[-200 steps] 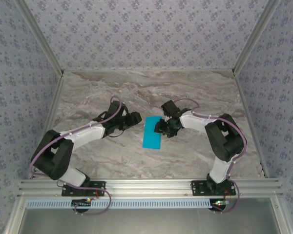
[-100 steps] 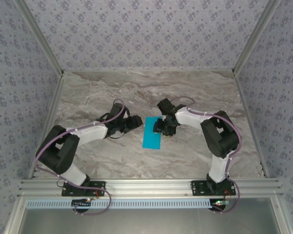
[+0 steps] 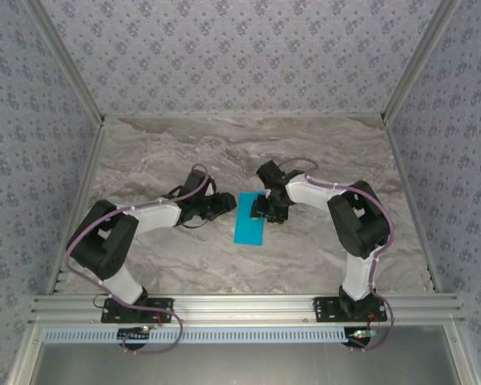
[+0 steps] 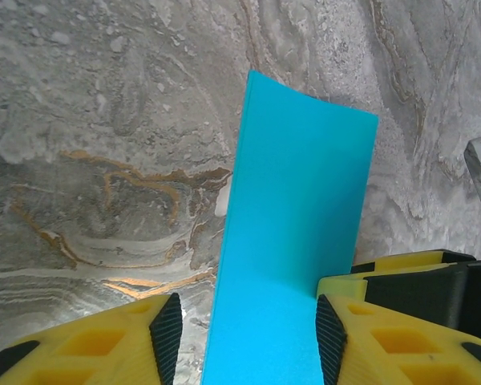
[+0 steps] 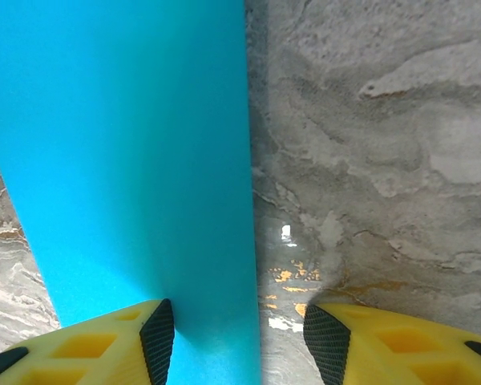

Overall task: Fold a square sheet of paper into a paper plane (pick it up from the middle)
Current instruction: Hold the square sheet of paper at the center of the table.

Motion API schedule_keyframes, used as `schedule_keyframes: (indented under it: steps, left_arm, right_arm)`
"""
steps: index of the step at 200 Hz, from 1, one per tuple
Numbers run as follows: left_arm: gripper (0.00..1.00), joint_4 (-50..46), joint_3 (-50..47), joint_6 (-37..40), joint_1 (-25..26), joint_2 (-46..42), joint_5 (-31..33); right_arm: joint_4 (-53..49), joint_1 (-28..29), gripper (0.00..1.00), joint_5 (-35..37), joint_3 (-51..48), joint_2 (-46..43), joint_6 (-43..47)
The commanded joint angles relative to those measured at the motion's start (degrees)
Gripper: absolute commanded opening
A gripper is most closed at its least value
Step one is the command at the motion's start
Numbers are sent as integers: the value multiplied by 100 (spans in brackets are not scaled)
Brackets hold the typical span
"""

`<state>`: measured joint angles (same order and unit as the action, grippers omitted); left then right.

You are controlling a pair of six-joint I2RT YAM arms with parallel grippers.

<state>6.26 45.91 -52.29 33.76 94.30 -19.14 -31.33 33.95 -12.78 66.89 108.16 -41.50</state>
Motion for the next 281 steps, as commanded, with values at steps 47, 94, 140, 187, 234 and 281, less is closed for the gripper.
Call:
schedule_keyframes:
  steps: [47, 94, 140, 187, 234, 281]
  left_arm:
    - [33, 127, 536, 202, 204, 510, -597]
    - [23, 44, 705, 235, 283, 780, -697]
    - [18, -63, 772, 301, 323, 904, -668]
    - [15, -199, 868, 354, 393, 1080, -591]
    - [12, -334, 876, 378, 408, 1202, -515]
    - [12, -370, 842, 373, 405, 1204, -460]
  right_arm:
    - [-5, 103, 56, 355, -256, 892, 89]
    - [3, 110, 56, 341, -265, 935, 114]
    - [-1, 154, 56, 337, -256, 978, 176]
    - [-13, 172, 56, 342, -232, 1045, 168]
    - [-1, 191, 56, 352, -238, 1076, 94]
    - [-5, 200, 56, 363, -223, 1119, 32]
